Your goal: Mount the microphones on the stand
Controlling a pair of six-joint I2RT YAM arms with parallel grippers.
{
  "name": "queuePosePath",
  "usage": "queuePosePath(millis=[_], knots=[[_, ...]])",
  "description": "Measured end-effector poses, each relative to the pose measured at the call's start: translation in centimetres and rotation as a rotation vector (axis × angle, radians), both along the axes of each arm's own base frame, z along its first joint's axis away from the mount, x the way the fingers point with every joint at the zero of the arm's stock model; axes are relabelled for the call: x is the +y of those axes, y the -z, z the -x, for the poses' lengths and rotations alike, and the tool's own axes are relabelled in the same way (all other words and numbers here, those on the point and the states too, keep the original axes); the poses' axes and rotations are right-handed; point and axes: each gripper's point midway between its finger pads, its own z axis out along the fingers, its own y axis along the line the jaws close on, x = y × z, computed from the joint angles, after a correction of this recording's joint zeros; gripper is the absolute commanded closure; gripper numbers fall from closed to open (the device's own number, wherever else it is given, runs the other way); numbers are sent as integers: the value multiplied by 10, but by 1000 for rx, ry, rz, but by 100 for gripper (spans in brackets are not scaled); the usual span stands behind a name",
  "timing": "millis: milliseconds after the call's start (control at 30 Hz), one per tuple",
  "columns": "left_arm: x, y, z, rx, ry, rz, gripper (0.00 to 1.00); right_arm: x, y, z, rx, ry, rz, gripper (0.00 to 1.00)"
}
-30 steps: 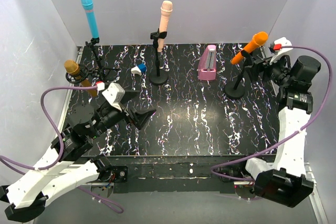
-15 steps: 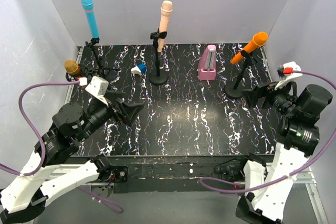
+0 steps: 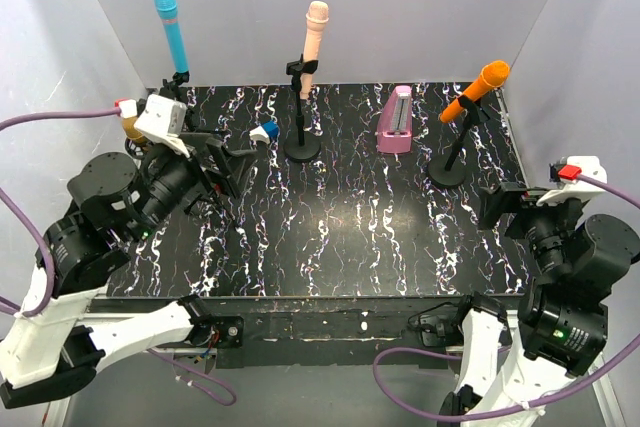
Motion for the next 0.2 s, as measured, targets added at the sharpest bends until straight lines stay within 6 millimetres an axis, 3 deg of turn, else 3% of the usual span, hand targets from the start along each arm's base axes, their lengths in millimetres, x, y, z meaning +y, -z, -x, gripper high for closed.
queuePosePath(millis=[200], knots=[[6,-12,5,-18,1,22,2,-3,-9,9,-15,49,-12,2]])
